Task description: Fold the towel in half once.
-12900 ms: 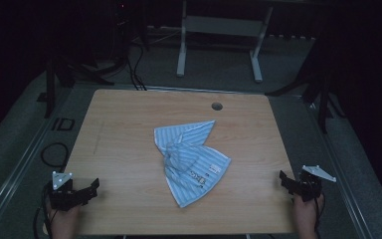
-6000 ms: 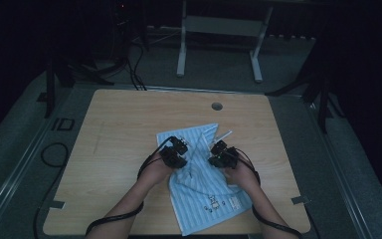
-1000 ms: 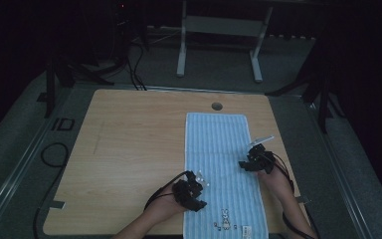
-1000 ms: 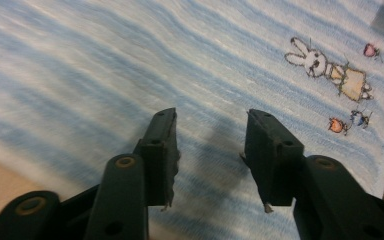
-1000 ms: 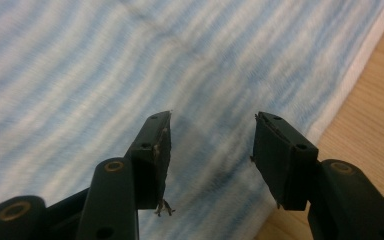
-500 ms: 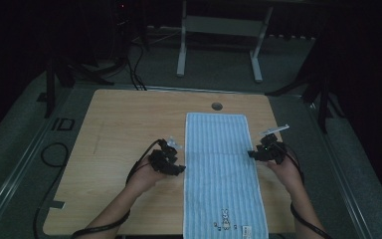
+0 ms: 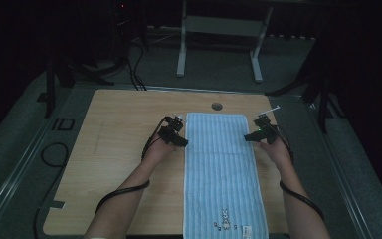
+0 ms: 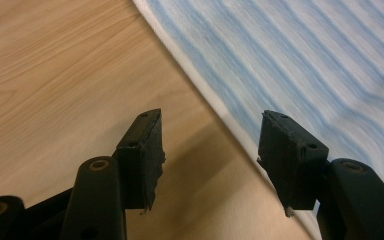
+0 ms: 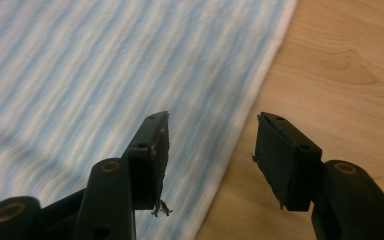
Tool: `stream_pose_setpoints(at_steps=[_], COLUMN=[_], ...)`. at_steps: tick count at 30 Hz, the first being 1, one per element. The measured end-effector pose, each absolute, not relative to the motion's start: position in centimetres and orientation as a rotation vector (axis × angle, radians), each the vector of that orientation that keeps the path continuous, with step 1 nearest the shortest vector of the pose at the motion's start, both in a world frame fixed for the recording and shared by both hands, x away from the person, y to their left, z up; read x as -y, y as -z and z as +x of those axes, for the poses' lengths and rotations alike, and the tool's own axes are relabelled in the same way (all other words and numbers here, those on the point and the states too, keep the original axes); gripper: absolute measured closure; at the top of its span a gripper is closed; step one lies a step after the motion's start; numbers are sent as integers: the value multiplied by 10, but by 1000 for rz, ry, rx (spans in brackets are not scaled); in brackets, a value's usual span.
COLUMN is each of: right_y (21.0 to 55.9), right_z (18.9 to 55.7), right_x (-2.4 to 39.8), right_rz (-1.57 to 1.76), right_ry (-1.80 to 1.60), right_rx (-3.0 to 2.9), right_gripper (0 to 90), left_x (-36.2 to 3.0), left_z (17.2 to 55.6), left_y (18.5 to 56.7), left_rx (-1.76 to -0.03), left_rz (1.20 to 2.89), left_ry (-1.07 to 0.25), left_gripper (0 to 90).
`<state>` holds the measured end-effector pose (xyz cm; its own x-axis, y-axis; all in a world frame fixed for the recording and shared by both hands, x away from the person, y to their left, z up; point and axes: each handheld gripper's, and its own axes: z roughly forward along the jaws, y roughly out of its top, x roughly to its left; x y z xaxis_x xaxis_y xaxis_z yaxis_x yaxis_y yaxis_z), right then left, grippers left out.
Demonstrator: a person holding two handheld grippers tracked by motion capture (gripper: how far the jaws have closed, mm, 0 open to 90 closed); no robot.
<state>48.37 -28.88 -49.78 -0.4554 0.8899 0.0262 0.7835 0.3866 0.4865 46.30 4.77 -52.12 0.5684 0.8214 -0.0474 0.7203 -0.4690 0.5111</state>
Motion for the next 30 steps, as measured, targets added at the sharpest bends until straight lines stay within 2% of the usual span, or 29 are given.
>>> stream_pose_setpoints(at_steps=[5,12,17,20,22,26,27,30], right_y=[506,519,524,523,523,523,523,520], right_z=[499,503,502,500,499,498,498,501], right_x=[290,289,285,283,281,275,274,272], right_rz=[1583,1602,1575,1564,1551,1516,1518,1505], right_ry=[-581,-520,-479,-489,-492,-482,-479,-474], right_rx=[-2371,-2382,-2417,-2426,-2435,-2460,-2459,-2469], right_gripper=[467,470,537,607,696,848,856,863], left_x=[-40,-32,-25,-23,-22,-24,-25,-33], left_z=[476,479,476,474,472,475,476,483], left_y=[522,530,533,533,532,530,530,525], left_rx=[-1268,-1260,-1253,-1259,-1245,-1242,-1252,-1276], left_rz=[2304,2372,2369,2354,2357,2358,2348,2309], left_ry=[-268,-287,-293,-303,-295,-222,-226,-189], left_gripper=[430,431,429,442,511,816,853,877])
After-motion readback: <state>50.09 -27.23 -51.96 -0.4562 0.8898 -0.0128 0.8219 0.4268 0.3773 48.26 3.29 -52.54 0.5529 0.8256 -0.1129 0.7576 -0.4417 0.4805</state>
